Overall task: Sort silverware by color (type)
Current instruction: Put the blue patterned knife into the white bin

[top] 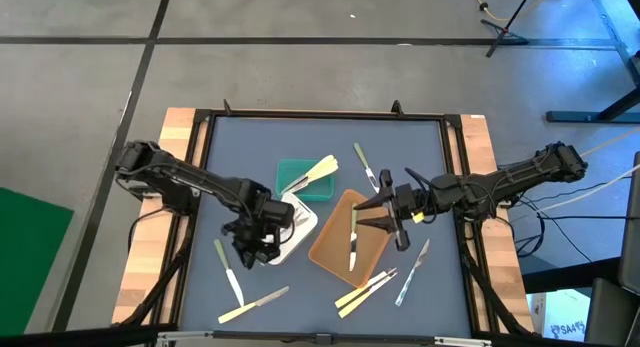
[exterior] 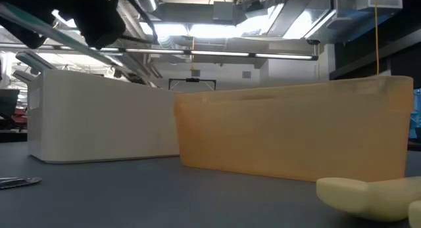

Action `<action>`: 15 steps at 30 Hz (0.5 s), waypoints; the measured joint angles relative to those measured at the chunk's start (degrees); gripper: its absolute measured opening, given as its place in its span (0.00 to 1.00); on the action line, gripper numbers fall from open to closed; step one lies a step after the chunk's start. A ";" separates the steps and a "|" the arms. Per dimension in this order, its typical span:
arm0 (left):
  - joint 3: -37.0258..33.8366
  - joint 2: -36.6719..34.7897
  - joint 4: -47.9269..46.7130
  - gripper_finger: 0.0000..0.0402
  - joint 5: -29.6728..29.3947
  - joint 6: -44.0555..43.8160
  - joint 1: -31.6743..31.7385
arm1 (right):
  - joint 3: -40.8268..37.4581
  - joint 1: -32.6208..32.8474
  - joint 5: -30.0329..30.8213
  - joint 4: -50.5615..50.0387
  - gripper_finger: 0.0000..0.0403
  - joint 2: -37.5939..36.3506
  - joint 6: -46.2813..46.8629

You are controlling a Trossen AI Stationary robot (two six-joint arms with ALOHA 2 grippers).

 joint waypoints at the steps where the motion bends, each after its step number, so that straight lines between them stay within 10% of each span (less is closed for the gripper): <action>1: 0.00 0.51 0.01 0.10 0.40 0.22 -0.09 | 0.00 0.00 0.00 0.00 0.34 0.00 0.00; 15: 0.00 7.43 0.04 0.10 0.30 1.56 1.89 | 0.00 -0.02 0.00 -0.01 0.34 0.00 0.00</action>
